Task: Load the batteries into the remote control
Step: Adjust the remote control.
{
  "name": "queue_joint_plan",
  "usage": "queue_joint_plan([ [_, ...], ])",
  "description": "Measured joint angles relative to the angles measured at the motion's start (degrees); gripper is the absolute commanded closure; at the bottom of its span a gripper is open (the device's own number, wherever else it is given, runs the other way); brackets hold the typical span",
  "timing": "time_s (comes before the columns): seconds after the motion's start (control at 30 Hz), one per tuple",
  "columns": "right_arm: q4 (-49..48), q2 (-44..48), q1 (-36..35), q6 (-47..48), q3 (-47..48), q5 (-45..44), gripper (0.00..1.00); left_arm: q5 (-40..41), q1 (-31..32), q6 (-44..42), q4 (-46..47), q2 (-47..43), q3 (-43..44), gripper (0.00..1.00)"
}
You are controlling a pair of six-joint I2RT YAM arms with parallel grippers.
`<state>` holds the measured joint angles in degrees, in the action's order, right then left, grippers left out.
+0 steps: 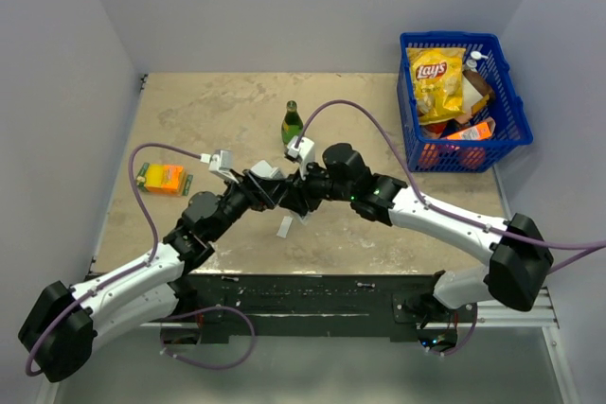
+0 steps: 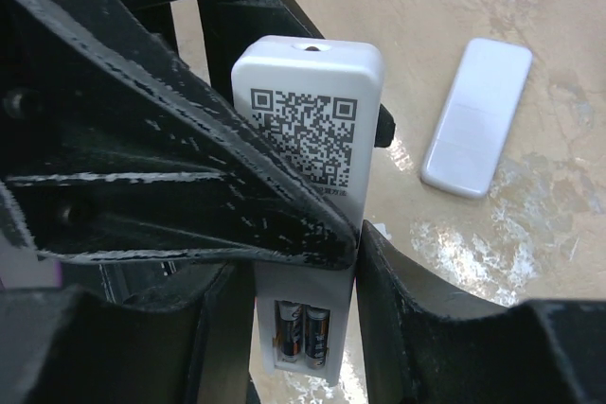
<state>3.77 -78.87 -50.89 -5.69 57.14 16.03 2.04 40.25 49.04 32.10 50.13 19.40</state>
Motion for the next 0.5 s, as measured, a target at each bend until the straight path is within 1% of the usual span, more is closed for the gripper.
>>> queue_joint_plan([
  [0.13, -0.3, -0.3, -0.6, 0.1, 0.8, 0.0, 1.0, 1.2, 0.0, 0.8, 0.9, -0.3, -0.3, 0.49],
  [0.17, -0.4, -0.6, -0.8, 0.2, 1.0, 0.0, 1.0, 1.4, 0.0, 1.0, 1.3, -0.2, -0.5, 0.56],
  [0.23, -0.4, -1.2, -1.3, 0.2, 1.3, -0.2, 1.0, 1.3, 0.0, 1.0, 2.1, -0.1, -0.5, 0.65],
  [0.27, -0.4, -1.5, -1.4, 0.2, 1.4, -0.2, 1.0, 1.2, 0.0, 1.1, 2.5, 0.0, -0.5, 0.74],
  [0.3, -0.4, -1.8, -1.7, 0.2, 1.5, -0.3, 1.0, 1.2, 0.0, 1.3, 2.7, 0.2, -0.5, 0.79],
  [0.33, -0.3, -2.1, -2.0, 0.2, 1.6, -1.0, 0.93, 1.5, 0.0, 0.6, 2.5, 0.3, -0.5, 0.87],
  [0.4, -0.1, -2.3, -2.2, 0.4, 1.9, -2.1, 0.86, 2.1, -0.1, 0.6, 2.1, 0.2, -0.5, 0.93],
  [0.43, 0.1, -2.4, -2.3, 0.2, 2.1, -2.6, 0.74, 2.4, -0.1, 0.4, 1.8, 0.0, -0.5, 0.99],
  [0.47, 0.3, -2.4, -2.4, 0.2, 2.2, -3.2, 0.69, 2.8, -0.1, 0.1, 1.1, -0.4, -0.4, 1.0],
  [0.5, 0.9, -2.4, -2.6, 0.0, 2.5, -3.7, 0.58, 3.5, 0.0, -0.4, -0.6, -1.3, 0.0, 1.0],
])
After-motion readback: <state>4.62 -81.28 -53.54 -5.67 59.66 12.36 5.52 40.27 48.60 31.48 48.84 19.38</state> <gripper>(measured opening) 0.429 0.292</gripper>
